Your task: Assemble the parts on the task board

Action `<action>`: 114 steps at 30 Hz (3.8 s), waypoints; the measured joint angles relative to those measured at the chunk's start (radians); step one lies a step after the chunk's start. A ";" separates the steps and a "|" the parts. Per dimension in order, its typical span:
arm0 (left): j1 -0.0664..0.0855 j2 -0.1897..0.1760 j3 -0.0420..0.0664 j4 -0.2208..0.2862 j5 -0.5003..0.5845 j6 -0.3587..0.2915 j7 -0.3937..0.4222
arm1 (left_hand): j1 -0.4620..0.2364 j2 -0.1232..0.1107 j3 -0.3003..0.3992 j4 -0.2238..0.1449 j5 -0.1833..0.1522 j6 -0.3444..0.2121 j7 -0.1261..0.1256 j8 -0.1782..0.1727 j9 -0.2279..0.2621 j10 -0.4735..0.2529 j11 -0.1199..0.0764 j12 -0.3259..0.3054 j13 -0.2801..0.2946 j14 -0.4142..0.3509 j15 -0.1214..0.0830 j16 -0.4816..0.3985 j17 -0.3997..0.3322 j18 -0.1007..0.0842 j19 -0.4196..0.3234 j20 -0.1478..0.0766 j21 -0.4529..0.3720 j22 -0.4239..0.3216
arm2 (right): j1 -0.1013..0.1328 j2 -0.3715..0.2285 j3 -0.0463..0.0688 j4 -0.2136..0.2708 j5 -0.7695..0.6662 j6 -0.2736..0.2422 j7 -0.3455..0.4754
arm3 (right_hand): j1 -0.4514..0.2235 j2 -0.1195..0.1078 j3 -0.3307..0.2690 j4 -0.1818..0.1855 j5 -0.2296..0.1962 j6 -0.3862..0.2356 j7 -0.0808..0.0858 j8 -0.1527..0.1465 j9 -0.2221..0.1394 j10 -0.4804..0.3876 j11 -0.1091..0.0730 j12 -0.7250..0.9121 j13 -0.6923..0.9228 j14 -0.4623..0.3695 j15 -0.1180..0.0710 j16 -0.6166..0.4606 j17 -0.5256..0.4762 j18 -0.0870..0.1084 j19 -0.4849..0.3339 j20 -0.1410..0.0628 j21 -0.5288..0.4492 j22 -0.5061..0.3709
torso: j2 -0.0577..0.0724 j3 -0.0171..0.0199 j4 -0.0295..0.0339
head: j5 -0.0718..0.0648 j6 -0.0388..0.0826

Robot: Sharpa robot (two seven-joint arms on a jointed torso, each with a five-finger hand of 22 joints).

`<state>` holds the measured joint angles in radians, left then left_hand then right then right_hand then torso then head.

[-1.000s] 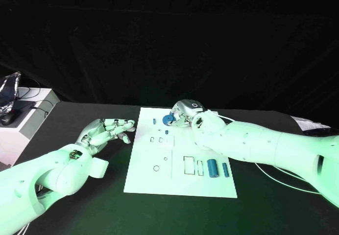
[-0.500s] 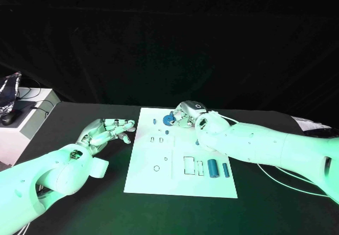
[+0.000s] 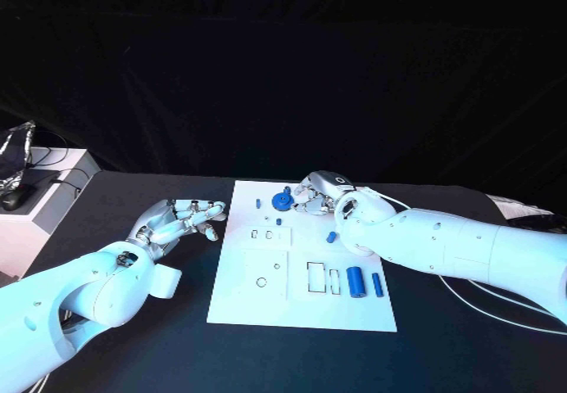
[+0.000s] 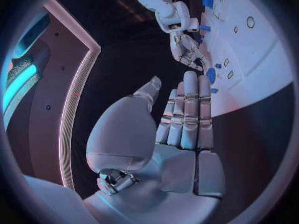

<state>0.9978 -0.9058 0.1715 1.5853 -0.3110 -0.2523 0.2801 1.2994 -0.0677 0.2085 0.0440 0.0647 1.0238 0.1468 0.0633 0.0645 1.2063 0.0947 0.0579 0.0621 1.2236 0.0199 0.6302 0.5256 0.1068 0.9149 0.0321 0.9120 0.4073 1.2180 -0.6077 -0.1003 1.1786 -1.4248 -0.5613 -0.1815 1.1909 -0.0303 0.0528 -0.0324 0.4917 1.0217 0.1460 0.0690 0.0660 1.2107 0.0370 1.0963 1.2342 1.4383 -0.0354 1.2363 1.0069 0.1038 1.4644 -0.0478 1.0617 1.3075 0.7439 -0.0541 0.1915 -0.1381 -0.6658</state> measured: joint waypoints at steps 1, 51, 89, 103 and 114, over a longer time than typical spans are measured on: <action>0.000 0.000 0.000 0.000 0.000 0.000 0.000 | 0.000 0.000 0.000 0.000 0.000 0.000 0.000 0.000 0.000 0.000 0.000 0.000 0.000 0.000 0.000 0.000 0.000 0.000 0.000 0.000 0.000 0.000 | 0.001 -0.013 0.001 0.011 0.009 -0.005 0.005 | 0.004 0.003 0.002 -0.008 0.000 0.001 0.000 0.000 0.000 0.000 0.000 0.000 0.000 0.000 0.000 0.000 0.000 -0.002 0.000 0.000 0.000 0.000 | 0.000 -0.0001 -0.0004 | 0.000 0.000; -0.018 -0.001 0.000 -0.006 0.000 0.002 0.002 | 0.000 0.000 0.000 0.000 0.000 0.000 0.000 0.000 0.000 0.000 0.000 0.000 0.000 0.000 0.000 0.000 -0.001 0.000 0.000 0.000 0.000 -0.002 | -0.012 -0.240 0.006 -0.123 0.422 0.125 0.398 | 0.182 -0.064 -0.025 -0.046 -0.205 -0.042 0.017 0.000 0.000 -0.054 0.014 -0.053 -0.066 -0.004 0.004 -0.032 0.012 -0.005 0.004 0.004 0.000 0.000 | 0.000 0.0200 -0.0209 | -0.028 0.006; -0.019 -0.002 0.000 -0.007 0.001 0.003 0.002 | 0.000 0.000 0.000 0.000 0.000 0.000 0.000 0.000 0.000 0.000 0.000 0.000 0.000 -0.003 0.004 0.000 0.000 0.000 0.000 0.000 0.006 -0.006 | -0.029 -0.193 0.006 -0.182 0.411 0.182 0.386 | 0.139 0.019 0.044 -0.085 -0.180 0.022 -0.003 0.000 -0.001 -0.035 0.003 -0.030 -0.039 0.001 -0.001 -0.032 0.026 -0.006 0.004 0.004 0.012 0.000 | 0.000 0.0212 -0.0209 | -0.028 -0.004; -0.019 -0.003 0.000 -0.008 0.001 0.003 0.002 | 0.000 0.000 0.000 0.000 0.000 0.000 0.000 0.000 0.000 0.000 0.000 0.000 0.000 -0.004 0.003 0.000 -0.001 0.000 0.000 0.000 0.006 -0.006 | -0.030 -0.192 0.006 -0.181 0.409 0.186 0.383 | 0.134 0.035 0.056 -0.085 -0.180 0.066 -0.021 0.000 -0.001 -0.024 -0.006 -0.022 -0.027 0.005 -0.010 -0.032 0.028 -0.006 -0.002 -0.003 0.016 0.000 | 0.000 0.0207 -0.0217 | -0.027 -0.006; -0.019 -0.004 0.000 -0.008 0.001 0.003 0.002 | 0.000 0.000 0.000 0.000 0.000 0.000 0.000 0.000 0.000 0.000 0.000 0.000 0.000 -0.003 0.003 0.000 -0.001 0.000 0.000 0.000 0.006 -0.006 | -0.024 -0.211 0.007 -0.107 0.404 0.106 0.340 | 0.130 0.057 0.063 -0.087 -0.188 0.083 -0.032 0.002 -0.001 -0.014 -0.018 -0.018 -0.017 0.007 -0.015 -0.032 0.031 -0.006 -0.001 -0.006 0.016 0.000 | -0.001 0.0200 -0.0218 | -0.023 -0.006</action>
<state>0.9792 -0.9102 0.1715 1.5778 -0.3103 -0.2490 0.2817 1.2994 -0.0678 0.2085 0.0440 0.0648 1.0238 0.1468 0.0633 0.0645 1.2063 0.0946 0.0579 0.0621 1.2201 0.0233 0.6302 0.5245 0.1068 0.9149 0.0321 0.9180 0.4015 1.1944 -0.8184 -0.0932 1.0715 -1.0212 -0.4557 0.1588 1.3213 0.0268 0.1153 -0.1190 0.3039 1.1048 0.1137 0.0707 0.0649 1.1968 0.0191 1.0780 1.2170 1.4454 -0.0503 1.2042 1.0380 0.0979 1.4631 -0.0542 1.0774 1.3073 0.7426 -0.0340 0.1697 -0.1615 -0.6721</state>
